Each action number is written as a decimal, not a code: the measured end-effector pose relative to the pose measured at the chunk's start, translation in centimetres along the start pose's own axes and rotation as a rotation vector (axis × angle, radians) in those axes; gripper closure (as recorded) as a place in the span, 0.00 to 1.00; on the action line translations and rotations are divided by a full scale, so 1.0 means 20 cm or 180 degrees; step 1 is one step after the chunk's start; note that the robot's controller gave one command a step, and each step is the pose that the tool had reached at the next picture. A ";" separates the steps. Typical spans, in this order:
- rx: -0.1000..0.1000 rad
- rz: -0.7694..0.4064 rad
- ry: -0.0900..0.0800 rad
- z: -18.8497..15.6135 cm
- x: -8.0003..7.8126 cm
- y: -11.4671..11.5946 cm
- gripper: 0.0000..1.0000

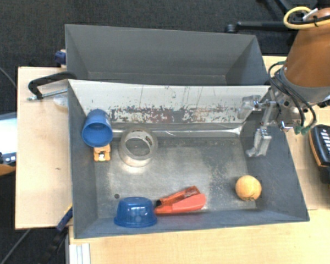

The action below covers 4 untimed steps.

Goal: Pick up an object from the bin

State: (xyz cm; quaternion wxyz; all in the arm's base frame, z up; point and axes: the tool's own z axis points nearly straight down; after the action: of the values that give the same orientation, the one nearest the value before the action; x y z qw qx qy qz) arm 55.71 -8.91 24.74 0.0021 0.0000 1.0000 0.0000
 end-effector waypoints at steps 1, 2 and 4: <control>-0.0004 -0.0918 -0.0008 0.24 0.18 -0.12 0.00; -0.0005 -0.1057 0.0002 0.39 0.24 -0.18 0.00; -0.0002 -0.1243 -0.0012 0.85 0.32 -0.23 0.00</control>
Offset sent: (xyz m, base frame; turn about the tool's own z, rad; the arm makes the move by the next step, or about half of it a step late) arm -0.0474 -0.0375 -0.0874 -0.2564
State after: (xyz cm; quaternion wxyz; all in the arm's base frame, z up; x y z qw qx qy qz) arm 49.42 -13.48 7.62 0.0040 -0.1940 0.9810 -0.0001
